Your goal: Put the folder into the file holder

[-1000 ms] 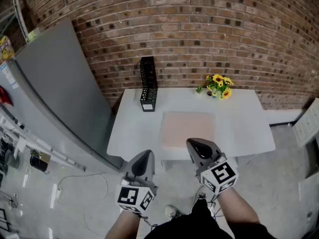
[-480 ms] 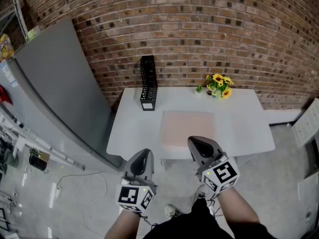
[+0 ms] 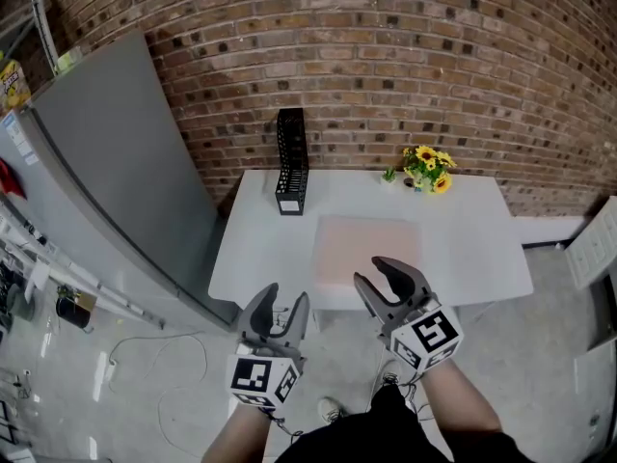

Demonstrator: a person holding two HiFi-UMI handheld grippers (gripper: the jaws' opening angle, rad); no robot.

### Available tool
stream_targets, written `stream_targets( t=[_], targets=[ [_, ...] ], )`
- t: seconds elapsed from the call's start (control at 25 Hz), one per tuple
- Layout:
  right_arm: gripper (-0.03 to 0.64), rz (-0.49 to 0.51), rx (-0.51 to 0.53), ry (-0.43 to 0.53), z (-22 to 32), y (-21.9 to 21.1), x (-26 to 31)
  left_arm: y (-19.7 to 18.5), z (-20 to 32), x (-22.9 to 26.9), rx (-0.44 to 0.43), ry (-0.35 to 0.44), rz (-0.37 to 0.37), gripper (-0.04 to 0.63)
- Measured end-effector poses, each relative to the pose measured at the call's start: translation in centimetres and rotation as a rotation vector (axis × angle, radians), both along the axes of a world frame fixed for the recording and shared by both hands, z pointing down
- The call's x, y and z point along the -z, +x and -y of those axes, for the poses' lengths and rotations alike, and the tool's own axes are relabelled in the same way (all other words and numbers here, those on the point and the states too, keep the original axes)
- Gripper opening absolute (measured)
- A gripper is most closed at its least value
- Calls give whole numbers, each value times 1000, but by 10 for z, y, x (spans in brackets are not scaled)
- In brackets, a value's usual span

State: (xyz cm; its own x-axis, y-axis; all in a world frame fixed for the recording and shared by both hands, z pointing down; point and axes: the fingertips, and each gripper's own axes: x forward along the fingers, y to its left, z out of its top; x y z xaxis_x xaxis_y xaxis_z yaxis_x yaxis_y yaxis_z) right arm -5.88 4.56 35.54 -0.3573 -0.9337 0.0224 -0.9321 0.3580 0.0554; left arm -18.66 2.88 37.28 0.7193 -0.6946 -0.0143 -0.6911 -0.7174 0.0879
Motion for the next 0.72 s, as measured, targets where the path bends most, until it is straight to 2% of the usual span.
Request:
stream_targets(
  t=[0.24, 0.48, 0.72],
  targets=[
    [241, -13, 52, -22, 11, -2, -8, 3, 8, -6, 24, -11, 16, 262],
    [275, -16, 114, -43, 35, 6, -15, 9, 24, -12, 79, -25, 24, 267],
    [282, -11, 195, -73, 66, 33, -24, 34, 44, -18, 152, -47, 34, 267]
  ],
)
